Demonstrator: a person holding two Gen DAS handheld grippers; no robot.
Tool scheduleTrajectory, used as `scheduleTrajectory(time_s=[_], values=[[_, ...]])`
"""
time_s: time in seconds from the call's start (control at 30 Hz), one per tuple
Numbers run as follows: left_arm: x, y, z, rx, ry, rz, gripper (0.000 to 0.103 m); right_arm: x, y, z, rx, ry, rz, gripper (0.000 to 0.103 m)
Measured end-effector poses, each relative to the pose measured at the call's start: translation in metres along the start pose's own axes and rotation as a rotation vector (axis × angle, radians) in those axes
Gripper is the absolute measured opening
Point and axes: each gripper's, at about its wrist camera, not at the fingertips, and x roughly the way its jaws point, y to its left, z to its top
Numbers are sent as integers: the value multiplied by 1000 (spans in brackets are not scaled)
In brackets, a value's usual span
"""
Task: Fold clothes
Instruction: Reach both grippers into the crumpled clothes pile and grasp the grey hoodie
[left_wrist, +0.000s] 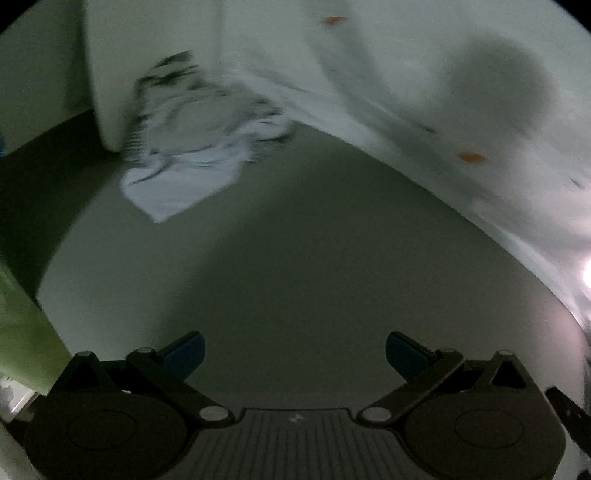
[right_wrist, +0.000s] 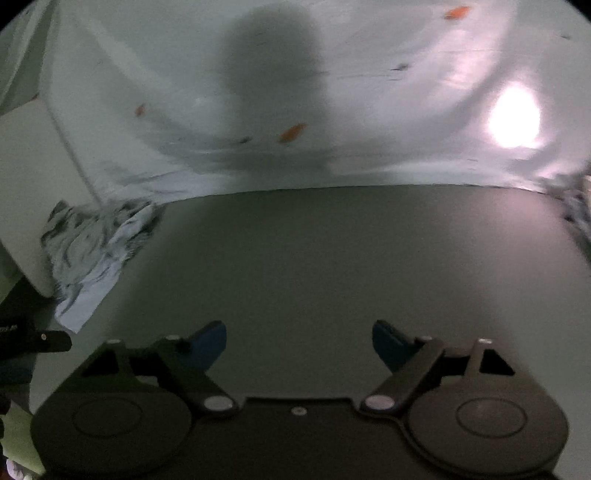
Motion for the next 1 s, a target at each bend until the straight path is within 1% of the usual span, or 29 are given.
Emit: scheduleTrajectory(time_s=[0.13,0.2,0.27,0.3,0.33,0.4,0.43,0.47,0.53,0.57,0.6,0.63,0.67,0.7,0.77,0.83,0.87,0.9,0.93,0.97,1.0], values=[[43,46,59,-75,10,30,103,54,55,25,-29,13,35,84],[63,73,92,-105,-11,46,103,86,85,40,-43,16,56,83],[85,96,125,-124,-35,66,102,122,119,53,-71,18,80,78],[96,108,141,-132,-48,77,102,141,137,62,-88,24,93,73],[109,121,157,-142,-62,87,100,161,156,72,-103,29,114,66],[134,147,190,-156,-85,98,97,198,192,90,-116,36,170,57],[147,158,206,-166,-86,104,92,216,209,100,-120,36,202,50],[159,167,220,-179,-83,112,88,233,227,109,-121,40,234,46],[181,186,248,-208,-86,125,87,267,261,127,-123,46,297,31],[190,194,259,-219,-95,125,87,282,279,135,-128,42,324,29],[198,200,269,-226,-103,124,87,297,298,143,-133,39,351,22],[209,206,279,-231,-105,121,82,314,317,151,-148,32,374,18],[222,212,288,-236,-99,116,77,328,332,157,-163,28,390,17],[233,217,296,-241,-90,108,75,344,346,162,-174,30,405,16],[252,221,306,-262,-80,87,64,376,372,170,-180,47,448,16],[268,223,315,-271,-72,55,62,406,394,174,-164,80,499,19],[274,222,317,-269,-70,43,59,417,402,174,-161,92,511,20],[278,220,319,-267,-67,38,57,429,410,174,-159,103,524,28],[283,218,321,-265,-65,32,56,438,419,172,-167,113,516,45],[284,217,321,-265,-66,32,52,446,427,169,-180,128,500,50],[283,216,321,-267,-69,35,50,454,435,167,-194,142,484,50]])
